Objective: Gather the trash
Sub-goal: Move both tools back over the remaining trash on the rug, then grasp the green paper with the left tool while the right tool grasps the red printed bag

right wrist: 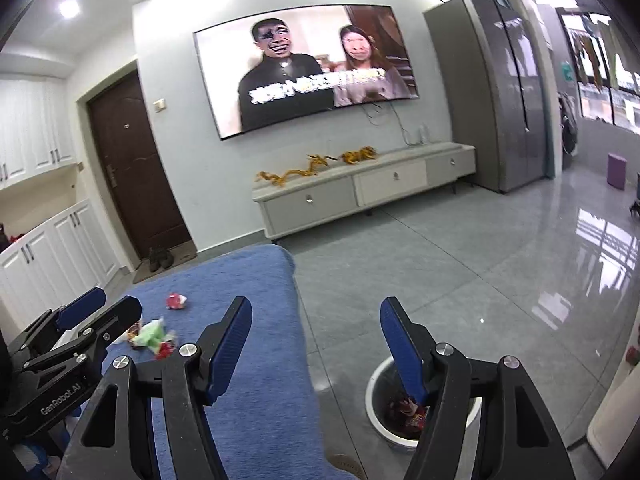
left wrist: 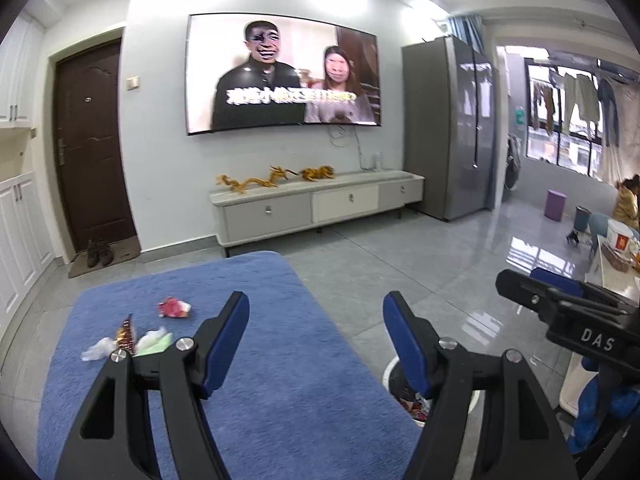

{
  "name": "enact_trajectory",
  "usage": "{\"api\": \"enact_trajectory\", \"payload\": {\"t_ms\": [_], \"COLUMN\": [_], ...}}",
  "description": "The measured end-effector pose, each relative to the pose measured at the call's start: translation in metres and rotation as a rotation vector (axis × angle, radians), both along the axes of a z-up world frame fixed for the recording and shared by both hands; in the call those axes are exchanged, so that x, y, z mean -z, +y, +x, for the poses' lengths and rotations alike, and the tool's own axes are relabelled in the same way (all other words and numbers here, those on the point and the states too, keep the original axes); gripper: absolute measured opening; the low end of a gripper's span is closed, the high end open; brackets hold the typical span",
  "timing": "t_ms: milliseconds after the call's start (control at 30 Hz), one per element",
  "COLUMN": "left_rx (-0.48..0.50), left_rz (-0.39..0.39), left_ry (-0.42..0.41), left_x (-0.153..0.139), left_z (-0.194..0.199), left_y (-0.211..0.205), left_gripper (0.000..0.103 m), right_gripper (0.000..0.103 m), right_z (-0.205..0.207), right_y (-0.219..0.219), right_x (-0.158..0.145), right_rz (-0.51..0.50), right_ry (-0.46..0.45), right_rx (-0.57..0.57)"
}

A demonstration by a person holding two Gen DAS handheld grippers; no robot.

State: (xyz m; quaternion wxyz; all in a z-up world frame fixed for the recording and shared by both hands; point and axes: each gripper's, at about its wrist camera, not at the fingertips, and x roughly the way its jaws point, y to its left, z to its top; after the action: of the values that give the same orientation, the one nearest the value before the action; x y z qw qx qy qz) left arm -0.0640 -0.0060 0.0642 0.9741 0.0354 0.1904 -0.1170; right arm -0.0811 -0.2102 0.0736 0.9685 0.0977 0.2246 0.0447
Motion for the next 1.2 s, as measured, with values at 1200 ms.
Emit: {"api": "enact_trajectory", "payload": {"t_ms": [1200], "left_rx": [-0.288], "left_rz": [-0.296], "left_ry": [0.344], "left_x": [0.129], "left_z": [0.120], "left_y": [0.267], "left_gripper": [0.067], "right_gripper": [0.065], "right_z": [0.159], "right_y": [0.228], "right_x": [0.117], "right_rz": [-0.023], "right_ry": [0.352], "right_rx": [-0.555]}}
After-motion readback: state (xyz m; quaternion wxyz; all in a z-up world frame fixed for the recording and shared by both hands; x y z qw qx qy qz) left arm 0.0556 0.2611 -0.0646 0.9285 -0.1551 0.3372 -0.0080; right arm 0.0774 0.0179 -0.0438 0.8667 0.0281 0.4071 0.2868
